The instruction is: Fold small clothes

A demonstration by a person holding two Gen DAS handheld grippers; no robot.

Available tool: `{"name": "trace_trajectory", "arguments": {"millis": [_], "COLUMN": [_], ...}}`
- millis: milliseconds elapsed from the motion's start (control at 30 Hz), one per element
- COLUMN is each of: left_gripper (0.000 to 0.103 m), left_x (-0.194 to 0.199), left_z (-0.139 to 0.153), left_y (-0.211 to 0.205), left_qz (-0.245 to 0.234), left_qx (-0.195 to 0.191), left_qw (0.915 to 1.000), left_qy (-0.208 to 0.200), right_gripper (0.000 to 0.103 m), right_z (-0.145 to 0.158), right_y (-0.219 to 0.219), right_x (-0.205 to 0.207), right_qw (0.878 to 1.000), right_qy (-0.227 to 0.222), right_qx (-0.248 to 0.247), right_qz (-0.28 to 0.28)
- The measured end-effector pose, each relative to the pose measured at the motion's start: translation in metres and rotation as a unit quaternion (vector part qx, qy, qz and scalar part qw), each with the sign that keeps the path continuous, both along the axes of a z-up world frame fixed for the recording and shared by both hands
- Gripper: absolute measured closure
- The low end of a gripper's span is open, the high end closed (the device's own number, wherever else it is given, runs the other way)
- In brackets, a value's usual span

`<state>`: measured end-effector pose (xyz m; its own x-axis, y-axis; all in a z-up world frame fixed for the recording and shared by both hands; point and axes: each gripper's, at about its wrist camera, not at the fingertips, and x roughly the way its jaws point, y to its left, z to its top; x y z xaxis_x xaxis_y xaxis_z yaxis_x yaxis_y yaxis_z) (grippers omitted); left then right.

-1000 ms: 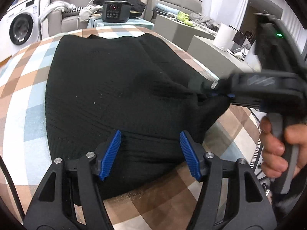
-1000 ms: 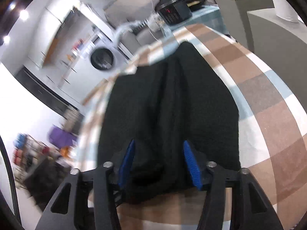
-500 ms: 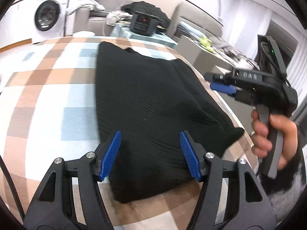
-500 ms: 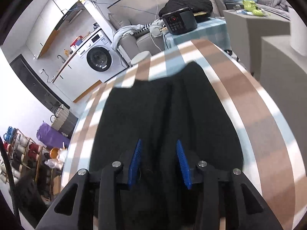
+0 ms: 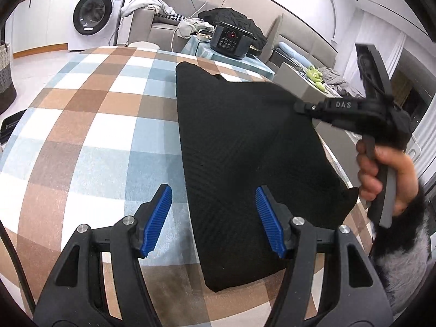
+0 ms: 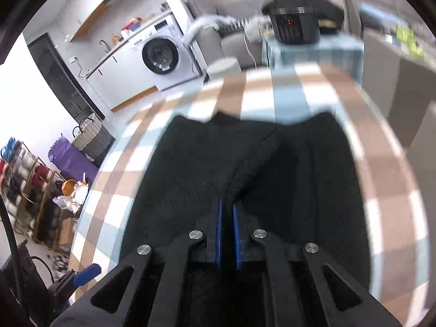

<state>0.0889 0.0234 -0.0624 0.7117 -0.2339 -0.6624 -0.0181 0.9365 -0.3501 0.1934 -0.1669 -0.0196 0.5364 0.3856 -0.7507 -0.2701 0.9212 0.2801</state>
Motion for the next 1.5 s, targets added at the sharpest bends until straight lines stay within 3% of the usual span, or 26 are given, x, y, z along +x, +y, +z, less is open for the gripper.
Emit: {"name": "trace_trajectory", "arguments": {"millis": [133,267,467,533,600,733,800,833,900,933,1067,1133,1200,1267,1500], "left_gripper": [0.042,0.042,0.042,0.042,0.042,0.041,0.04,0.04,0.037,0.036,0.036,0.036,0.036,0.036,0.036], "left_x": [0.007,0.013,0.016,0.017,0.017,0.015,0.015,0.014,0.012,0.011,0.01,0.008,0.005,0.004,0.005], "left_z": [-0.003,-0.012,-0.021,-0.024,-0.027,-0.031,-0.033,-0.034,-0.035,-0.035,-0.035,-0.032,-0.029,-0.027,-0.023], "left_y": [-0.008,-0.016,-0.018,-0.019,-0.018,-0.014,-0.012,-0.011,-0.011,-0.01,-0.007,-0.005,-0.003,-0.002,-0.002], "left_qz": [-0.004,-0.01,-0.015,-0.018,-0.02,-0.017,-0.014,-0.014,-0.015,-0.013,-0.007,-0.004,-0.002,-0.001,0.004], "left_qx": [0.005,0.019,0.015,0.016,0.018,0.017,0.02,0.023,0.03,0.033,0.033,0.032,0.03,0.026,0.028], "left_qw": [1.0,0.9995,0.9991,0.9989,0.9987,0.9985,0.9983,0.9982,0.998,0.998,0.9978,0.9979,0.9982,0.9984,0.9984], "left_qy": [0.005,0.024,0.037,0.04,0.044,0.05,0.053,0.054,0.053,0.053,0.056,0.056,0.053,0.05,0.048], "right_gripper": [0.096,0.088,0.064,0.063,0.063,0.067,0.091,0.096,0.097,0.097,0.097,0.093,0.071,0.06,0.06], "right_z": [-0.01,-0.038,-0.038,-0.038,-0.039,-0.047,-0.047,-0.04,-0.019,-0.014,-0.041,-0.043,-0.038,-0.04,-0.06], "right_y": [-0.003,-0.011,-0.053,-0.058,-0.059,-0.054,-0.05,-0.051,-0.059,-0.061,-0.066,-0.081,-0.093,-0.102,-0.089], "right_x": [0.019,0.031,-0.045,-0.071,-0.092,-0.108,-0.108,-0.111,-0.123,-0.126,-0.114,-0.115,-0.119,-0.118,-0.081], "right_qw": [0.999,0.996,0.992,0.989,0.99,0.994,0.996,0.996,0.995,0.997,0.998,0.995,0.995,0.992,0.988], "right_qy": [0.009,0.074,0.1,0.106,0.106,0.09,0.071,0.055,0.009,0.004,0.052,0.063,0.048,0.047,0.072], "right_qx": [-0.032,-0.034,0.074,0.1,0.093,0.066,0.055,0.067,0.092,0.081,0.012,0.061,0.08,0.108,0.133], "right_qz": [-0.038,-0.043,-0.012,0.003,0.01,0.015,0.018,0.021,0.022,0.017,-0.024,-0.038,-0.048,-0.045,-0.007]}}
